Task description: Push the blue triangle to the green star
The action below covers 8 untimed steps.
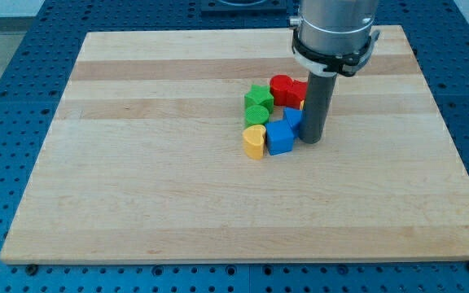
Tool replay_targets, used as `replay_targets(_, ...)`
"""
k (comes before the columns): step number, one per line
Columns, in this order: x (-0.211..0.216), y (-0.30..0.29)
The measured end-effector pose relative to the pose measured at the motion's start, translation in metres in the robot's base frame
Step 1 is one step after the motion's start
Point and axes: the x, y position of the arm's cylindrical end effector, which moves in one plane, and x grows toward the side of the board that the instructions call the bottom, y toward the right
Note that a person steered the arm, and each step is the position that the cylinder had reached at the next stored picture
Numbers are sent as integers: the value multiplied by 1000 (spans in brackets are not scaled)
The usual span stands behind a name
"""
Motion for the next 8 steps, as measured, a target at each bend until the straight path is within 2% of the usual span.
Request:
replay_targets(3,7,0)
replay_targets(8,-13,-13)
